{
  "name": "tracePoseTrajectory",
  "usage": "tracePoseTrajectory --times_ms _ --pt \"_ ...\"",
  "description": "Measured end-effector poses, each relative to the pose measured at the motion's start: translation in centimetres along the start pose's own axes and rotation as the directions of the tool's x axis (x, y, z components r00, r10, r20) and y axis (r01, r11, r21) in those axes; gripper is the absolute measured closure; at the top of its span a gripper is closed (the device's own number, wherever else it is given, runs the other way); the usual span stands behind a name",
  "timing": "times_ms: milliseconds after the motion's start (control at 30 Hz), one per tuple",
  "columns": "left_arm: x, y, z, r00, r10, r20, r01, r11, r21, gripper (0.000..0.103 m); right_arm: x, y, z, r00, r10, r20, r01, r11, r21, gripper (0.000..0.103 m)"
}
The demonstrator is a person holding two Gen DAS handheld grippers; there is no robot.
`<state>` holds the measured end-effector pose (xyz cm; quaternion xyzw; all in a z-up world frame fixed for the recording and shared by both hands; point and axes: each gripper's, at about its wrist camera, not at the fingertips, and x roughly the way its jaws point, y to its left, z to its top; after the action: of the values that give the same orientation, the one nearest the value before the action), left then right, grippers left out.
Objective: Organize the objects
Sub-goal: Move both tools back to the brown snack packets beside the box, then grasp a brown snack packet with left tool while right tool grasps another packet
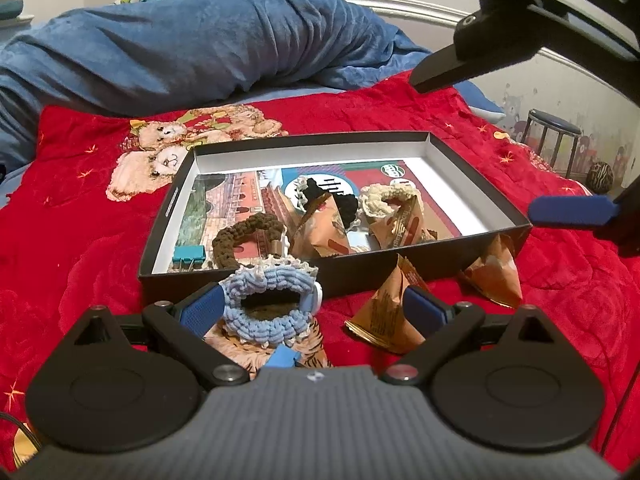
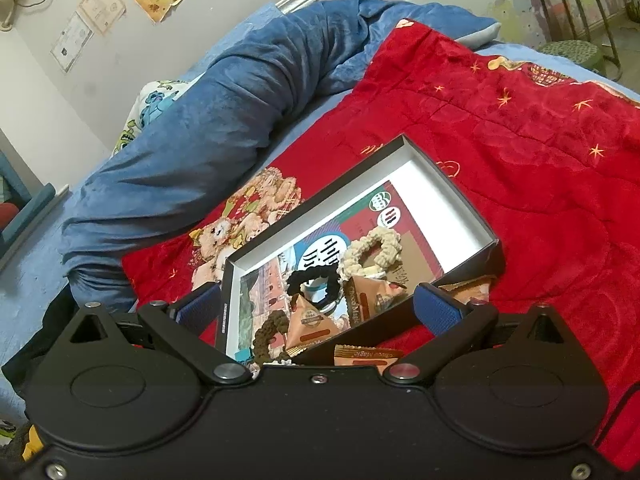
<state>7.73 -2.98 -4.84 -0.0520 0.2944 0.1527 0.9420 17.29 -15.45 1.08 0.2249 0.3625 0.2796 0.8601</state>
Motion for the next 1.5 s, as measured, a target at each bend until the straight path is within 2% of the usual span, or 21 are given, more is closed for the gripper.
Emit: tracePoseTrajectory --times_ms 233,300,400,467,567,700,800,867,967,1067,1133,1267,1333,1400,1433,1500 --pt "0.0 0.1 0.0 1.0 0.001 0.002 -0.001 1.0 0.0 0.003 0.1 -0.4 0.2 0.999 0.04 -0.012 -0.04 0.999 0.034 0.0" --pt "-0.1 0.0 0.1 1.0 -0.003 0.005 0.003 1.0 0.0 0.003 0.0 -0.5 0.3 1.0 0.029 -0.01 -0.029 0.999 0.025 0.0" --pt "-0.2 -0.3 0.2 1.0 -0.022 -0.011 0.022 0.999 0.03 0.003 -0.5 0.0 1.0 0.998 -0.066 -0.02 0.065 0.997 -0.046 0.0" --pt "-0.7 -0.7 0.0 0.999 -0.033 -0.008 0.034 0.995 0.096 0.003 -1.4 0.5 1.7 0.99 -0.137 0.018 0.138 0.985 -0.101 0.0" --pt "-2.1 -1.0 -0.1 0.999 -0.041 0.021 0.036 0.979 0.2 0.003 -3.0 0.5 2.8 0.979 -0.188 0.073 0.197 0.969 -0.146 0.0" --pt "-3.4 0.2 0.2 0.996 -0.086 0.015 0.082 0.98 0.183 0.003 -4.5 -0.5 3.1 0.971 -0.203 0.129 0.22 0.966 -0.133 0.0" --pt "-3.3 0.8 0.7 0.997 -0.076 0.012 0.073 0.983 0.167 0.004 -5.0 -1.2 2.6 0.958 -0.234 0.168 0.254 0.961 -0.11 0.0" --pt "-2.9 1.3 1.0 0.998 -0.06 -0.004 0.06 0.988 0.145 0.005 -4.9 -1.3 2.0 0.944 -0.281 0.175 0.304 0.944 -0.125 0.0" --pt "-2.2 2.0 0.9 0.999 -0.034 -0.025 0.037 0.994 0.107 0.009 -3.9 -1.3 0.3 0.933 -0.339 0.122 0.357 0.914 -0.194 0.0" --pt "-2.2 2.2 0.4 1.0 -0.006 -0.028 0.007 0.999 0.051 0.01 -3.3 -1.6 -0.8 0.892 -0.445 0.077 0.449 0.859 -0.246 0.0" --pt "-2.5 2.2 0.5 0.999 -0.047 -0.016 0.047 0.999 0.013 0.01 -3.1 -2.0 -0.9 0.876 -0.476 0.079 0.479 0.839 -0.256 0.0" --pt "-2.6 1.7 0.8 0.992 -0.121 0.032 0.122 0.992 -0.034 0.013 -1.8 -1.7 -0.6 0.859 -0.505 0.083 0.503 0.802 -0.321 0.004" --pt "-2.4 0.7 0.6 0.984 -0.167 0.057 0.166 0.986 0.03 0.016 -0.5 -1.9 -0.5 0.865 -0.498 0.052 0.486 0.809 -0.332 0.005" --pt "-2.1 -0.9 0.2 0.983 -0.165 0.079 0.151 0.975 0.162 0.021 0.6 -2.4 -0.5 0.879 -0.476 0.003 0.455 0.837 -0.304 0.009" --pt "-1.8 -1.6 0.1 0.984 -0.165 0.071 0.148 0.97 0.195 0.023 1.3 -2.6 -0.7 0.884 -0.467 -0.029 0.438 0.848 -0.298 0.012" --pt "-0.7 -2.4 0.0 0.985 -0.17 0.039 0.159 0.964 0.212 0.036 2.4 -2.9 -1.3 0.875 -0.482 -0.056 0.444 0.842 -0.307 0.018"
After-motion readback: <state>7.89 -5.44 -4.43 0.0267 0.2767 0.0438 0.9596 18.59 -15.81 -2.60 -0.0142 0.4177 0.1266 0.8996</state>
